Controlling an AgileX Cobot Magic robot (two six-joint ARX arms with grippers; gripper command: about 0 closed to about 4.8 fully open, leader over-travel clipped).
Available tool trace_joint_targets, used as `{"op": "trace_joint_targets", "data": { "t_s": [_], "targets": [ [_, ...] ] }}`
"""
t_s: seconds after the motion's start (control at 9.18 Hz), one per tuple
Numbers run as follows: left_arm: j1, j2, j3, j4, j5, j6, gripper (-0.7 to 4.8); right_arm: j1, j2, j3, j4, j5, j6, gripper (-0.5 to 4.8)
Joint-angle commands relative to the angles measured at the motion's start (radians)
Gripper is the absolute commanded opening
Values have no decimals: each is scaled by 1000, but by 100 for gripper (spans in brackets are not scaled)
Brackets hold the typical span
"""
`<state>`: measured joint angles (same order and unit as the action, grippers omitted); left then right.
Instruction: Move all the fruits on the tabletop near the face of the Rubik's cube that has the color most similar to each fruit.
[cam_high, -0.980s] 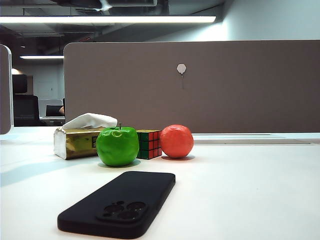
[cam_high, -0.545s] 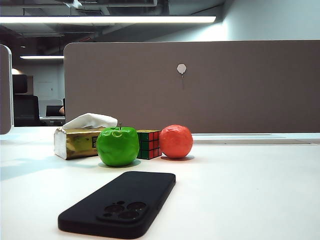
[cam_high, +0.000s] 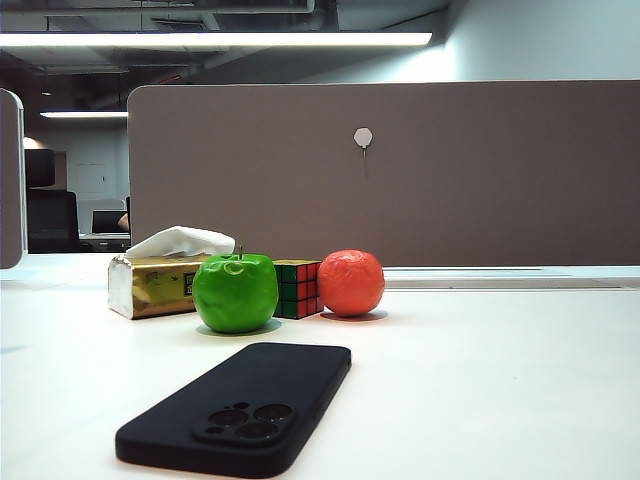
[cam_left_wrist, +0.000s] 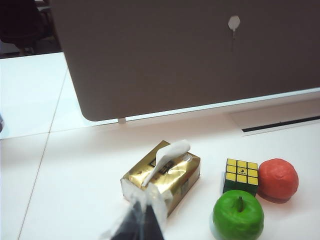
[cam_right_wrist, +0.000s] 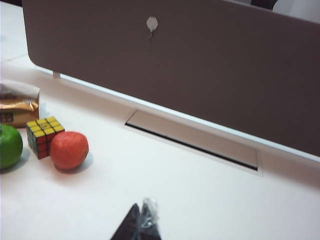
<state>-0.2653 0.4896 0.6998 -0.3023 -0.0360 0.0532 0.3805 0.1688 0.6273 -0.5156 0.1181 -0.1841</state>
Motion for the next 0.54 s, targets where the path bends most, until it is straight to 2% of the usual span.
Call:
{"op": "trace_joint_targets", "data": {
  "t_s": [0.11,0.22,0.44,0.54],
  "targets": [
    [0,-332,-154,-132,-58,-57,-6,0,0,3,23,115,-4,-1],
    [0,-417,-188,-183,-57,-93,-6,1,0,1,23,100,-3,-1],
    [-1,-484,-224,-247,-56,-95,-6,0,-3,-25,24,82,-3,-1],
    [-2,-486,-245,-282,-50,-117,-6,1,-82,-213,196,55,0,-1]
  ]
}}
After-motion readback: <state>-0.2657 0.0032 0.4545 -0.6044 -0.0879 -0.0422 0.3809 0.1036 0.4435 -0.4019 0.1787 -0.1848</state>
